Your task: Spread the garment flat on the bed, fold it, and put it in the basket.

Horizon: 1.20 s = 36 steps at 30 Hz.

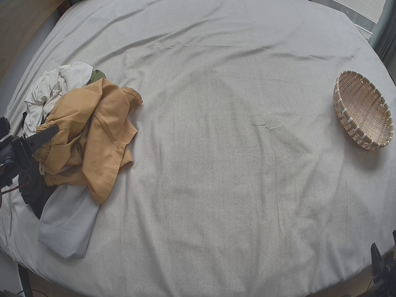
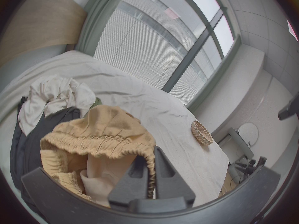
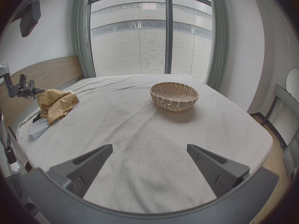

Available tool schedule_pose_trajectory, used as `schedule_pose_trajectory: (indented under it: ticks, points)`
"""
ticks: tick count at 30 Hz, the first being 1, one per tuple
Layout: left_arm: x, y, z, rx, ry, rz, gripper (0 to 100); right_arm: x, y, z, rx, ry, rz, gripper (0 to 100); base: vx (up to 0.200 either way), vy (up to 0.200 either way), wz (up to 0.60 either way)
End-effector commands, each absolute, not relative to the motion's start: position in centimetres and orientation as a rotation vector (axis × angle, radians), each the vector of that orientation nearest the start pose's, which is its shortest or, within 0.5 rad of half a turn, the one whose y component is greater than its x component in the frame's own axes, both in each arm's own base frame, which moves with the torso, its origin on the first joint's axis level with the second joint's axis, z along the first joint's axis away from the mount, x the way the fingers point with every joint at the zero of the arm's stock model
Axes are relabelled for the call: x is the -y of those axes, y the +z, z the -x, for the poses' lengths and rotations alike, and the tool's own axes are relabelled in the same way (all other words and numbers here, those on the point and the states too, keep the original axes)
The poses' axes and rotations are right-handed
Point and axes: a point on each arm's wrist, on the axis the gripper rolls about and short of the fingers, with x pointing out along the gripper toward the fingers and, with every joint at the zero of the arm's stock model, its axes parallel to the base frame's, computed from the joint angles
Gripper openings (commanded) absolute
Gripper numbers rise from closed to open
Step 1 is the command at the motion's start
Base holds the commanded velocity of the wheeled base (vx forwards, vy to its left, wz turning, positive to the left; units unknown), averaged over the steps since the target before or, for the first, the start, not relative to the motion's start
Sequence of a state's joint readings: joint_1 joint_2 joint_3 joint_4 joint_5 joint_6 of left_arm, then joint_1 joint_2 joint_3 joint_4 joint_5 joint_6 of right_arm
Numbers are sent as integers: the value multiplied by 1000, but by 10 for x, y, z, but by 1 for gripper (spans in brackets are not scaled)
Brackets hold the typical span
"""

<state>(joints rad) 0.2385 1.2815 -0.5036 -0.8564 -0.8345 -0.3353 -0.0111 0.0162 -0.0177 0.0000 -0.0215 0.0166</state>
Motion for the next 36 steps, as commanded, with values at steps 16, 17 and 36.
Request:
schedule_pose_trajectory:
  ticks: [16,17,36]
  points:
    - [-27,214,-186,-32,-627,260,100,0,76,23,-3,-34,-18,100,0,0,0]
    - [-27,215,-186,-30,-627,259,0,0,76,23,-3,-32,-18,100,0,0,0]
    - [-34,208,-201,-28,-627,175,0,0,76,23,-3,-32,-17,100,0,0,0]
